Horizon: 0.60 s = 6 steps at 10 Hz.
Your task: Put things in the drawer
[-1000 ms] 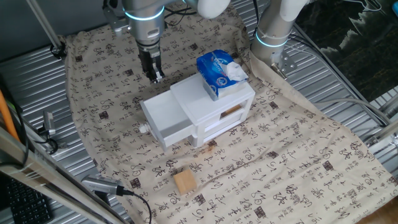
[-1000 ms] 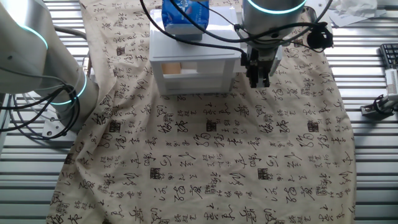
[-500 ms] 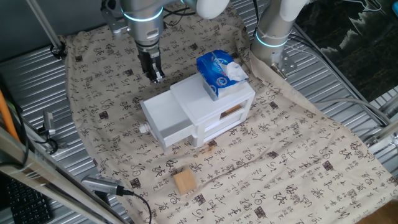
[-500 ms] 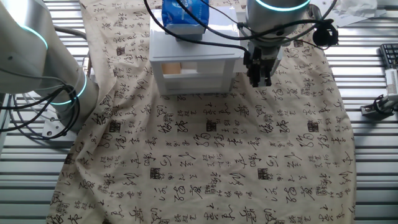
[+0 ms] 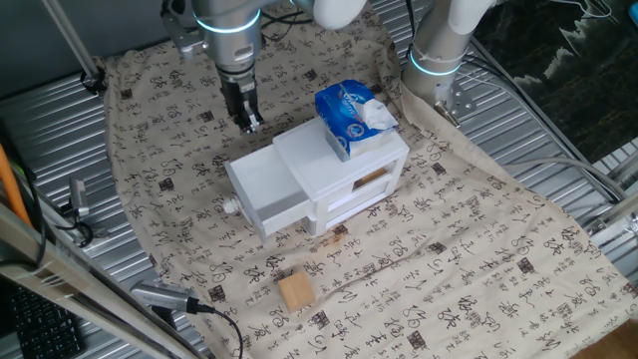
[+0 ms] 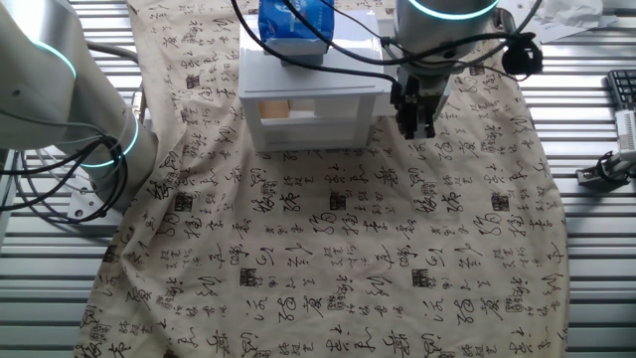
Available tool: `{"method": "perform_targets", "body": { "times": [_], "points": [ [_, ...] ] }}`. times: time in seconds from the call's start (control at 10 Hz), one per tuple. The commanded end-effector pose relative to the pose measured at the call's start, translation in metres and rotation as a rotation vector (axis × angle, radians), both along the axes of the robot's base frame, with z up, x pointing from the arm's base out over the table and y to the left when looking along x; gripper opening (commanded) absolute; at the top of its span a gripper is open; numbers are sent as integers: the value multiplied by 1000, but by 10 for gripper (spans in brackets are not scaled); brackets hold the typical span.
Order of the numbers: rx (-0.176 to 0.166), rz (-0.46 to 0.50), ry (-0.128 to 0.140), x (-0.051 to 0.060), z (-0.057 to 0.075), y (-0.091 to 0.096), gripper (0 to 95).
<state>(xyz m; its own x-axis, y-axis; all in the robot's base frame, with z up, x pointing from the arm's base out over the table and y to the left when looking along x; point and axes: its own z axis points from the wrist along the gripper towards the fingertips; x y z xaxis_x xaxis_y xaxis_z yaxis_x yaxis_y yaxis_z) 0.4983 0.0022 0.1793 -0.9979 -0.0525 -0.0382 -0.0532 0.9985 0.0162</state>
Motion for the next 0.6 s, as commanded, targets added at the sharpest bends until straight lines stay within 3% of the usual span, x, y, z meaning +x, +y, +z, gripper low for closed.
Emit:
{"method": "perform_targets", "body": {
  "times": [0.1, 0.3, 0.6],
  "points": [
    [0, 0, -3, -1, 7, 2, 0],
    [-1, 1, -8, -3, 16, 6, 0],
    [-4, -14, -6, -1, 19, 18, 0]
  ]
}}
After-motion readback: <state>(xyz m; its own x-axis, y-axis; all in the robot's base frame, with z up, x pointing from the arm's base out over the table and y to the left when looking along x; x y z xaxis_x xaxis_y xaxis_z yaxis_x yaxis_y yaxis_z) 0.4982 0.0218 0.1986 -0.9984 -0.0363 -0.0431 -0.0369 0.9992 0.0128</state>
